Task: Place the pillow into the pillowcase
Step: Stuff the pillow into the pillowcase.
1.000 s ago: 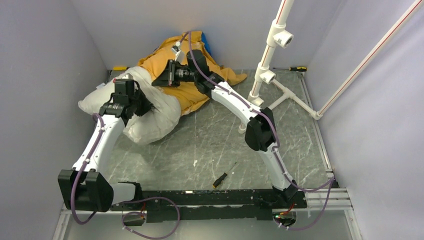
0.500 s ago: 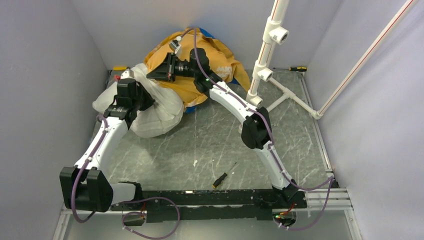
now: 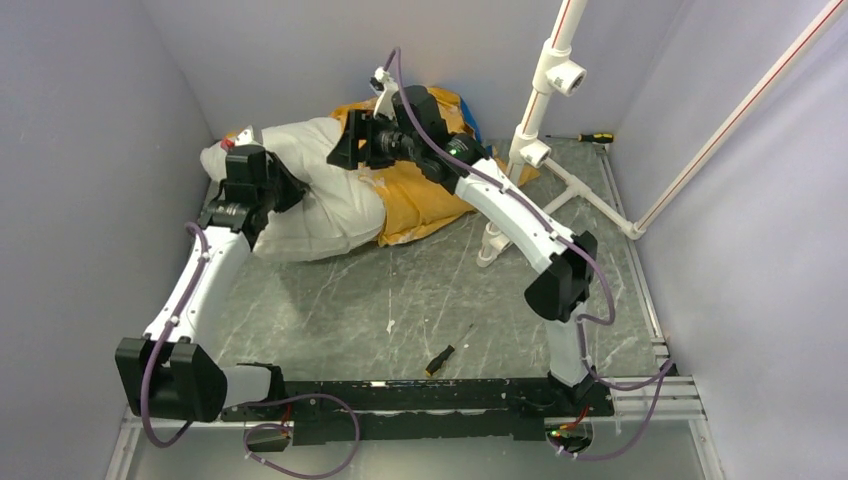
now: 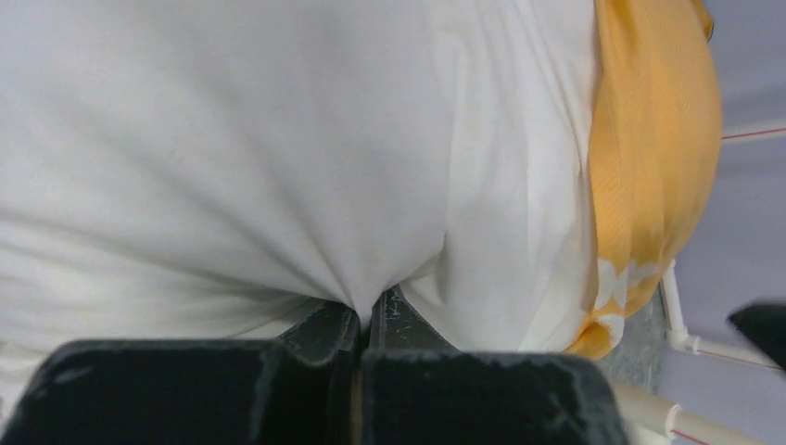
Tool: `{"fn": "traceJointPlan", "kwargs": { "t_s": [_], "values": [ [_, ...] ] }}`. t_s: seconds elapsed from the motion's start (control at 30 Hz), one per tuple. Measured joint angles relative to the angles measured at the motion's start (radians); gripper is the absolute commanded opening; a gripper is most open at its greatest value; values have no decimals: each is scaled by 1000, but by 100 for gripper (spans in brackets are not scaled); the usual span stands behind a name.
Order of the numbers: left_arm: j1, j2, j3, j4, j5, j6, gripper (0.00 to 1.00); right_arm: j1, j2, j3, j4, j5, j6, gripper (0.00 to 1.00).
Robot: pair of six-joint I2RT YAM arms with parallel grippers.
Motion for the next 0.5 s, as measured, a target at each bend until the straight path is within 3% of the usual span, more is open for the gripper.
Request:
{"fn": "traceJointPlan", "kwargs": {
  "t_s": [0.27,0.5],
  "values": [
    [61,149,184,-98,60,2,0,48,-261,-331,-106,244,-130,71],
    [74,198,219,-132,107,-3,0,39,-295,-587,-73,314,-129,60]
  ]
}}
